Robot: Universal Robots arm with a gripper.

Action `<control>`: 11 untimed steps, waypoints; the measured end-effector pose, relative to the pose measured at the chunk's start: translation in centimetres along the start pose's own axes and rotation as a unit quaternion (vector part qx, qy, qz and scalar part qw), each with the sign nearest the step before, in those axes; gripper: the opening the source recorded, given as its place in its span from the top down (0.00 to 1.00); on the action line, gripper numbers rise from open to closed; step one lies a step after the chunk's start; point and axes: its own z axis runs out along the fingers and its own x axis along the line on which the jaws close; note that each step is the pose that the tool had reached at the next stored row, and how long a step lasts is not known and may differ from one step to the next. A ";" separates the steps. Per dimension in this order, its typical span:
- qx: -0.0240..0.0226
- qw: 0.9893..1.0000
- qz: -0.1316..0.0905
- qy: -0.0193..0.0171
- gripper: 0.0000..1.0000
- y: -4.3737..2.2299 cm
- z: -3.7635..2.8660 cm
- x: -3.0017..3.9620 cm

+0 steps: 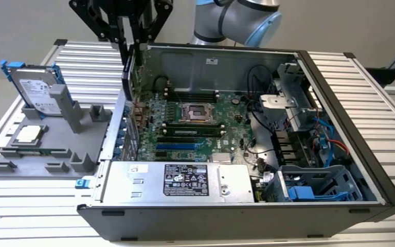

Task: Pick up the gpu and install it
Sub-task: 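Pick up the gpu and move the gpu toward the slot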

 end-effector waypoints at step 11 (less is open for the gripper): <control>0.000 1.000 0.000 0.001 1.00 0.02 0.04 -1.62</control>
